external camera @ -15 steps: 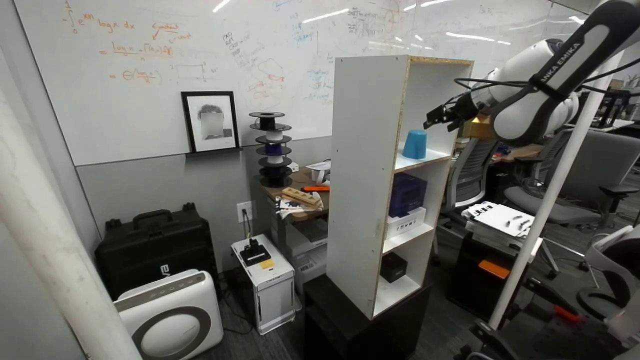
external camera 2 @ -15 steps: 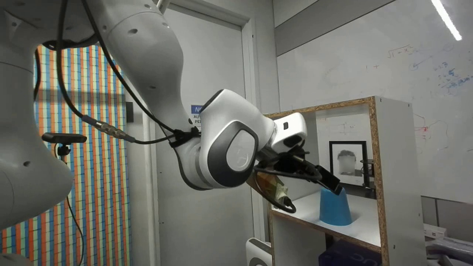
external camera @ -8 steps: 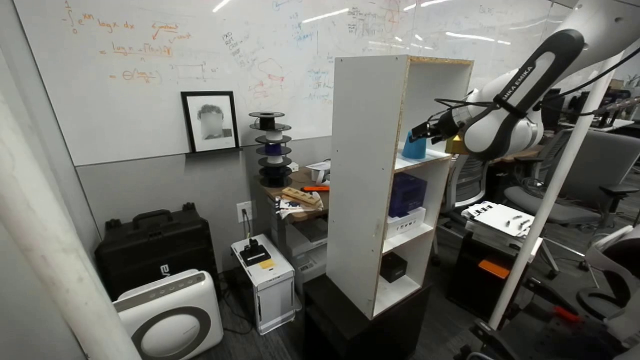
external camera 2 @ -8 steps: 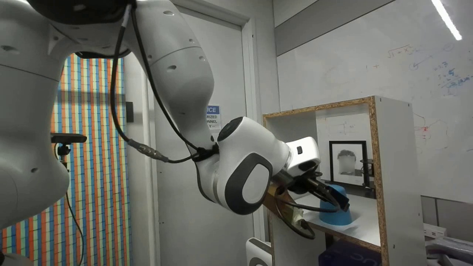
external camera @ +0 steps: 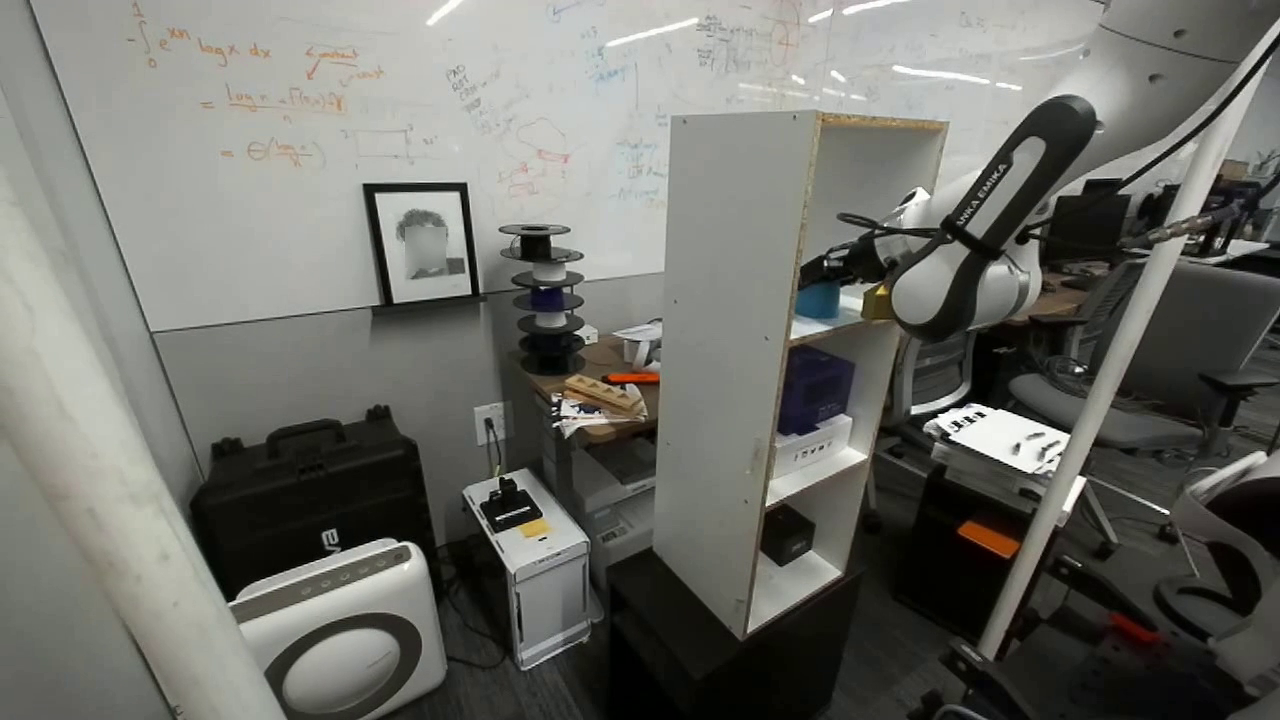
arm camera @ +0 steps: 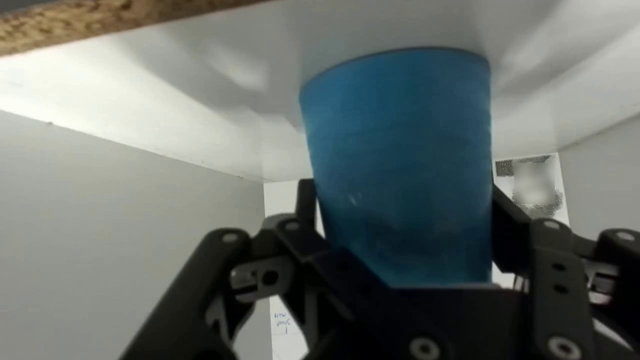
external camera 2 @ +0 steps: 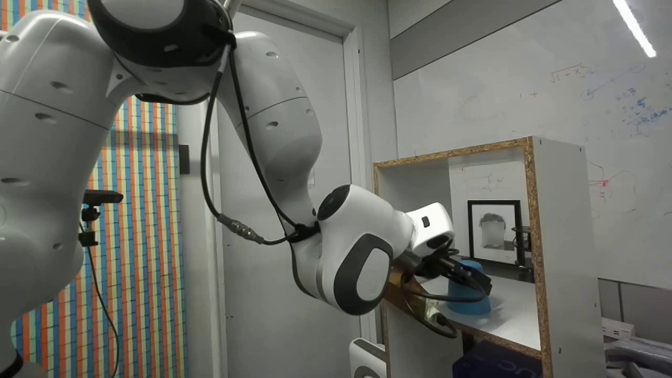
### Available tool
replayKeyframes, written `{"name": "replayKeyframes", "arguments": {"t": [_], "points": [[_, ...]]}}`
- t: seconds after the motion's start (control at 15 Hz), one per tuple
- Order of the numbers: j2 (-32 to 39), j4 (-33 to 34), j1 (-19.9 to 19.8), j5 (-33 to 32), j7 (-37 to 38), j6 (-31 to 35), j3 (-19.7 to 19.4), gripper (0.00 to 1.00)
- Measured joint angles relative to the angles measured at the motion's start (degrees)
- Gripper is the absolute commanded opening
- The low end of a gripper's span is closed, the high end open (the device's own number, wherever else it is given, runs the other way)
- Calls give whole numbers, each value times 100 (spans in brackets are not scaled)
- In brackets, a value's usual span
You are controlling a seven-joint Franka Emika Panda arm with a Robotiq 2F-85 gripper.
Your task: Pick up the blue cup and put it on top of the cabinet
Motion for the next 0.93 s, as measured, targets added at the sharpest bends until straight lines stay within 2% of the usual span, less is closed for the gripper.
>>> {"name": "replayKeyframes", "arguments": {"t": [0.2,0.47,0.73,0.93], "points": [[-126,-177,225,228,-3,4,-55,49],[-837,-1119,524,810,-36,-15,-179,49],[-1964,-2331,854,1967,-515,-142,-234,49],[-2636,-2340,962,3222,-1364,-893,-66,49]]}}
